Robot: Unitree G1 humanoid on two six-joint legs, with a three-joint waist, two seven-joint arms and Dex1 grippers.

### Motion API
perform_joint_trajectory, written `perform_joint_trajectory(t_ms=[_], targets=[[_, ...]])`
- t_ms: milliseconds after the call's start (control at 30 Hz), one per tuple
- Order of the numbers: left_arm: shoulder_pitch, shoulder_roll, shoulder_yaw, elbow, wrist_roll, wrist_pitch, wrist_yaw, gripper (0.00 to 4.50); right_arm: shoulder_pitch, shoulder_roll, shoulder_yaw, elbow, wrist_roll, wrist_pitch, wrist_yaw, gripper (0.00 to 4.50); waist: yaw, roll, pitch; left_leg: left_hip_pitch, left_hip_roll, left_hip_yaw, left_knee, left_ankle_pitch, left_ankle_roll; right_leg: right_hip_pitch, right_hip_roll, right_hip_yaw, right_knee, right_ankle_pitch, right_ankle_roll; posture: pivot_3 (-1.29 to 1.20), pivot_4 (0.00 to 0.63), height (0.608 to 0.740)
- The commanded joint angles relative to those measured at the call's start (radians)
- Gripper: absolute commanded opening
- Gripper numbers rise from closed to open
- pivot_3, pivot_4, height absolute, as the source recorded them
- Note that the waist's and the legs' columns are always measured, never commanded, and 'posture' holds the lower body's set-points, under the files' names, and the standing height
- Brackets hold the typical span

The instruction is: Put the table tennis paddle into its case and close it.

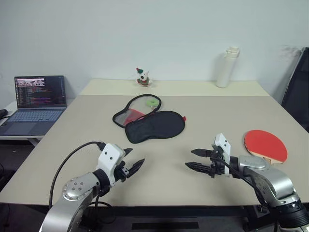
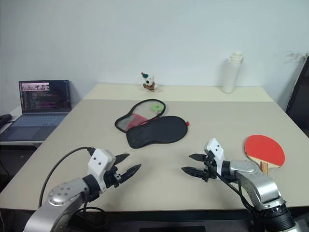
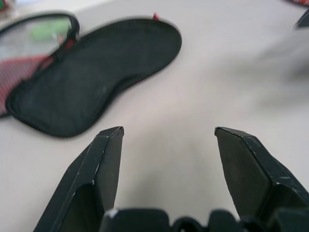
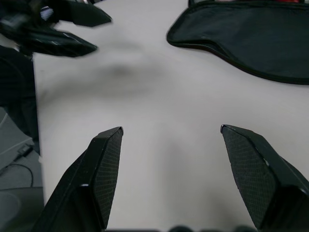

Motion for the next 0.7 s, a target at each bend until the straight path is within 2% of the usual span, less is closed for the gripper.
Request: perform_joint_trajectory(t_ms=[33,233,433,533,600,700], targets=[[-0.01,-0.008,0.015,0.032,-0.006,-0.06,-0.012,3.3,0.002,-0.044,-0.031,-0.07,0.016,0.028,0.001,3.55,0.0,0.0,0.0,0.0,0.0,0.0,0.0,0.0,0.0,0.0,0.0,0.0,0.0,0.0,0.0,0.0,0.15,0.74],[-0.083,-0.028,-0.006,0.147,-0.006,-0.135,-0.041,3.3,0.0,-0.074,-0.068,-0.101,0.029,0.059,-0.027,3.55,0.001,0.0,0.0,0.0,0.0,0.0,0.001,0.0,0.0,0.001,0.0,0.0,0.0,0.0,0.0,0.0,0.15,0.74],[-0.222,0.028,-0.025,0.342,0.008,-0.207,-0.168,3.3,0.036,-0.071,-0.119,-0.188,0.07,0.11,-0.077,3.55,0.002,0.0,0.0,-0.001,-0.001,0.001,0.0,0.0,0.0,0.0,0.0,-0.002,0.0,0.0,0.0,0.0,0.15,0.74],[-0.325,0.056,-0.037,0.481,0.024,-0.247,-0.229,3.85,0.02,-0.056,-0.119,-0.183,0.073,0.1,-0.094,3.61,0.001,0.0,0.0,0.0,0.0,0.001,0.0,0.0,0.0,0.0,0.0,-0.001,0.0,0.0,0.0,0.0,0.15,0.74],[-0.401,0.062,-0.049,0.593,0.04,-0.282,-0.263,4.47,-0.005,-0.046,-0.119,-0.161,0.068,0.08,-0.093,3.61,0.001,0.0,0.0,-0.001,-0.001,0.001,0.001,0.0,0.0,0.0,0.0,-0.002,0.0,0.0,0.0,0.0,0.15,0.74],[-0.484,0.071,-0.073,0.783,0.096,-0.38,-0.295,4.47,-0.02,-0.041,-0.117,-0.168,0.059,0.085,-0.111,3.61,0.0,0.0,0.0,0.0,-0.001,0.002,0.001,0.0,0.0,0.0,0.001,-0.002,0.0,0.0,0.0,0.0,0.15,0.74]])
